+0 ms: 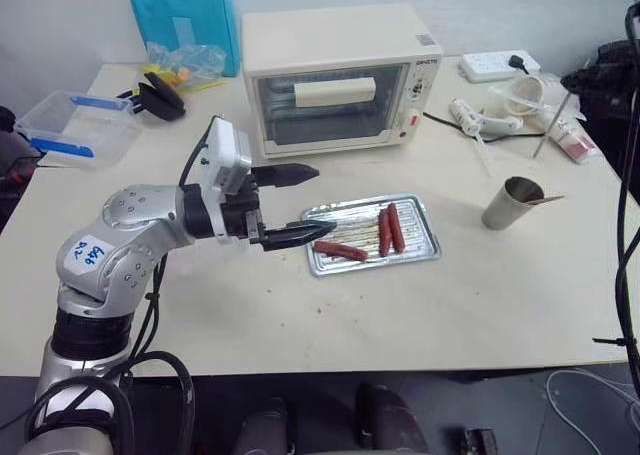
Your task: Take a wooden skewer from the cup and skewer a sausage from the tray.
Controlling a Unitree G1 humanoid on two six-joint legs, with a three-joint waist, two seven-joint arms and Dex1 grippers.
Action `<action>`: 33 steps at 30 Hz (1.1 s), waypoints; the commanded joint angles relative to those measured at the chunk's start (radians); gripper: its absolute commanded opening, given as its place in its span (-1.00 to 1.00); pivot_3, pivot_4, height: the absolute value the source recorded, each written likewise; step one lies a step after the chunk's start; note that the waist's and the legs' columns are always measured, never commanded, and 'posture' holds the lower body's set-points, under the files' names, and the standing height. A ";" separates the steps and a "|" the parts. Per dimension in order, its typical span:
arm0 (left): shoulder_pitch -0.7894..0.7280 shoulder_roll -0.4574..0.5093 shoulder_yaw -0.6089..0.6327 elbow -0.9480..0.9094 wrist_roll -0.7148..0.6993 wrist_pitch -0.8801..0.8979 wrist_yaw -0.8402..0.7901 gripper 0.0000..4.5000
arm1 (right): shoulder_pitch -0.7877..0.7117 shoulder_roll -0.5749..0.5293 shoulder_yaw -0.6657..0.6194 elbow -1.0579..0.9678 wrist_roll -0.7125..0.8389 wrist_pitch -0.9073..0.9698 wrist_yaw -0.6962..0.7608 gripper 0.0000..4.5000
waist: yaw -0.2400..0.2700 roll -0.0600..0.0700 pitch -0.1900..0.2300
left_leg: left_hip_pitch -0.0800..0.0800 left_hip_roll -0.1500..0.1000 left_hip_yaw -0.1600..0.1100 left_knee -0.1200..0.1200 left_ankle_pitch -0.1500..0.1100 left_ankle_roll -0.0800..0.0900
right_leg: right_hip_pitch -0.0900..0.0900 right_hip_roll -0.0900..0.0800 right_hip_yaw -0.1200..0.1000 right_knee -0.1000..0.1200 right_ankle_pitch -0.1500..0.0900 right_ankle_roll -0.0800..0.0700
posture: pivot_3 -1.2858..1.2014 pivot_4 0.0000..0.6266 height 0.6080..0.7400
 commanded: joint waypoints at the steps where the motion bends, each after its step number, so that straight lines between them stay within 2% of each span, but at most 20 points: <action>1: -0.035 -0.016 0.019 -0.009 0.013 -0.042 0.011 1.00 | -0.108 0.057 -0.130 -0.070 0.101 0.127 -0.042 -0.98 | 0.000 0.000 0.000 | 0.000 0.000 0.001 0.000 0.000 0.000 | -0.001 0.000 0.001 0.001 0.000 0.000 | 0.03 -0.52 1.00; 6: -0.054 -0.036 0.037 -0.010 0.031 -0.056 0.055 1.00 | -0.128 0.325 -0.418 -0.174 0.201 0.445 -0.225 -0.98 | 0.000 -0.001 -0.001 | 0.000 0.005 0.001 0.000 0.000 -0.001 | -0.001 0.001 0.000 0.001 0.001 -0.002 | 0.03 -0.52 1.00; 12: 0.000 -0.051 0.052 -0.058 0.053 -0.072 0.130 1.00 | -0.003 0.635 -0.665 -0.295 0.472 0.458 -0.620 -0.98 | 0.004 -0.003 -0.002 | -0.001 0.007 0.001 0.000 0.001 -0.001 | -0.002 0.001 -0.001 0.003 0.001 -0.003 | 0.03 -0.52 1.00; 20: 0.086 -0.175 0.024 -0.095 0.204 -0.174 0.336 1.00 | 0.122 0.876 -0.816 -0.400 0.953 0.458 -1.108 -0.98 | -0.001 -0.003 -0.002 | -0.010 0.008 0.000 0.002 0.002 -0.002 | -0.006 0.001 -0.006 0.001 0.001 -0.003 | 0.03 -0.52 1.00; 23: 0.108 -0.210 0.008 -0.071 0.267 -0.230 0.374 1.00 | 0.153 0.919 -0.814 -0.412 1.140 0.447 -1.270 -0.98 | -0.006 -0.003 -0.002 | -0.010 0.008 0.002 0.002 0.003 -0.003 | -0.006 0.001 -0.007 0.002 0.001 -0.003 | 0.03 -0.52 1.00; 25: 0.121 -0.231 -0.004 -0.055 0.281 -0.251 0.377 1.00 | 0.213 0.928 -0.727 -0.429 1.341 0.359 -1.410 -0.98 | -0.010 -0.003 -0.002 | -0.010 0.008 0.002 0.002 0.004 -0.003 | -0.006 0.002 -0.007 0.003 0.001 -0.003 | 0.03 -0.52 1.00; 28: 0.128 -0.256 -0.023 -0.029 0.294 -0.270 0.368 1.00 | 0.320 0.905 -0.532 -0.494 1.654 0.151 -1.608 -0.98 | -0.020 -0.003 -0.002 | -0.010 0.008 0.002 0.002 0.004 -0.002 | -0.006 0.001 -0.007 0.003 0.001 -0.003 | 0.03 -0.52 1.00; 30: 0.125 -0.265 -0.028 -0.015 0.301 -0.280 0.364 1.00 | 0.353 0.901 -0.464 -0.538 1.710 0.072 -1.646 -0.98 | -0.023 -0.003 -0.002 | -0.010 0.008 0.001 0.002 0.004 -0.002 | -0.006 0.001 -0.007 0.003 0.001 -0.003 | 0.03 -0.52 1.00; 33: 0.110 -0.278 -0.044 0.007 0.302 -0.285 0.346 1.00 | 0.379 0.916 -0.408 -0.596 1.713 -0.002 -1.656 -0.98 | -0.027 -0.003 -0.002 | -0.010 0.008 0.000 0.002 0.005 -0.002 | -0.006 0.001 -0.007 0.003 0.001 -0.003 | 0.03 -0.52 1.00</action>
